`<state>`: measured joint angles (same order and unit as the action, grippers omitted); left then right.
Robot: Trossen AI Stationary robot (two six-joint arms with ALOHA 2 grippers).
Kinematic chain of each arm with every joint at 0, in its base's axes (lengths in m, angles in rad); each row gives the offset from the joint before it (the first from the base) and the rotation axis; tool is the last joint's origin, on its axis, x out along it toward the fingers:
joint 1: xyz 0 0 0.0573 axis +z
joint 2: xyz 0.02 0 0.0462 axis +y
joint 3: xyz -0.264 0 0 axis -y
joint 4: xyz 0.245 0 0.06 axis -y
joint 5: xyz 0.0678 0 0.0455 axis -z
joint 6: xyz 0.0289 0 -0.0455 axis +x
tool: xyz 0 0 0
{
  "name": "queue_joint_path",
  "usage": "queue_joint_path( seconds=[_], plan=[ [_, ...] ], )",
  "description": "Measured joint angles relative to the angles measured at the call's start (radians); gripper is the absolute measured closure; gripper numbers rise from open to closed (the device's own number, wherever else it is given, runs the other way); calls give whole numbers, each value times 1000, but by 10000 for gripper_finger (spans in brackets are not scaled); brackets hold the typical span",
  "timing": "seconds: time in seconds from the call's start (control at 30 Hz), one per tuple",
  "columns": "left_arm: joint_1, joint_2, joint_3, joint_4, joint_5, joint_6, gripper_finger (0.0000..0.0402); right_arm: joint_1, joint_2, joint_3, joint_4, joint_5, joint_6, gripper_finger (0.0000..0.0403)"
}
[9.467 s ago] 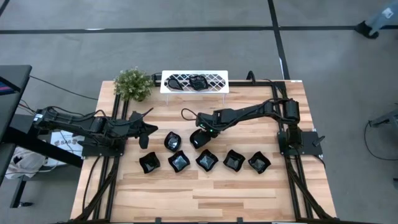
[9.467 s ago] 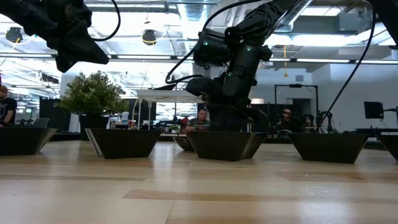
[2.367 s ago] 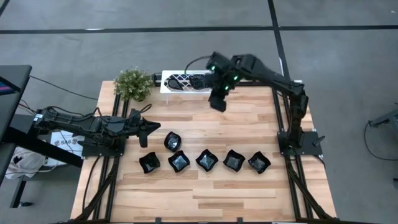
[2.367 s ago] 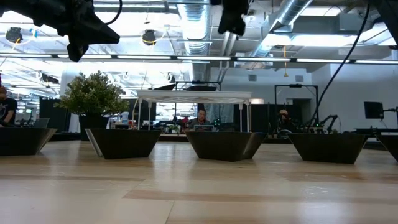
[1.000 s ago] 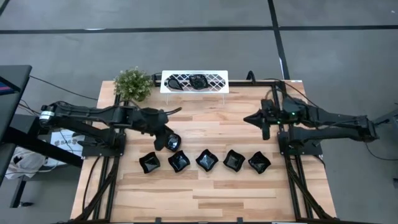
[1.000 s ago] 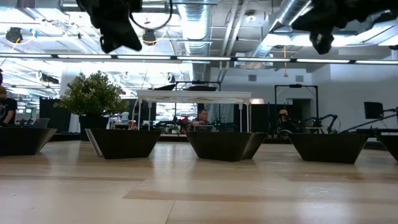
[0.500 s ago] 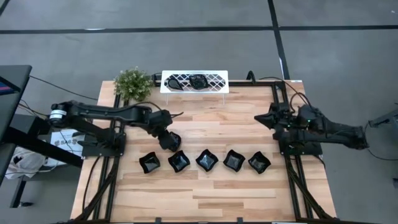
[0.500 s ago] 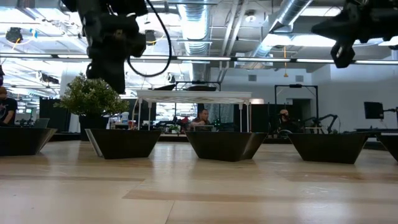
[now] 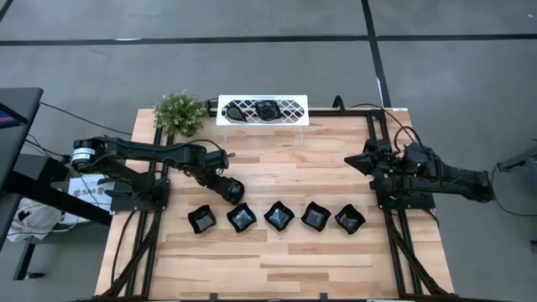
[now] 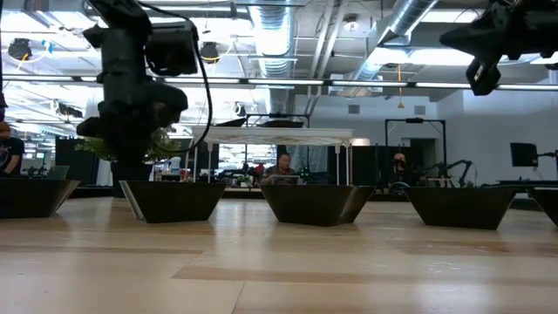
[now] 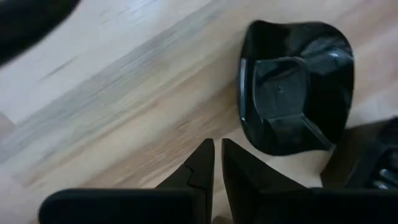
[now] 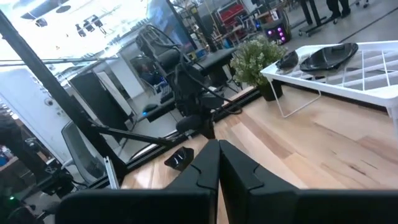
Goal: Pick & Place Mini shaped plates
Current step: Stack the black leaf shaped plate on top of the black leaf shaped plate on the shelf
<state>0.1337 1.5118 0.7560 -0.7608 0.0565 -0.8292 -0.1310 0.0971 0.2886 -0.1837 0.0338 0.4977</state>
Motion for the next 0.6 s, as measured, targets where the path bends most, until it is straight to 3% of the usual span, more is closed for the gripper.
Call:
queue_joint_path(
  seconds=[0.23, 0.6],
  plan=[
    [10, -27, -8, 59, 27, -18, 362, 0, 0, 0, -1, 1, 1, 401],
    [10, -30, -19, 177, 16, -21, 276, 0, 0, 0, 0, 1, 1, 401]
  ],
)
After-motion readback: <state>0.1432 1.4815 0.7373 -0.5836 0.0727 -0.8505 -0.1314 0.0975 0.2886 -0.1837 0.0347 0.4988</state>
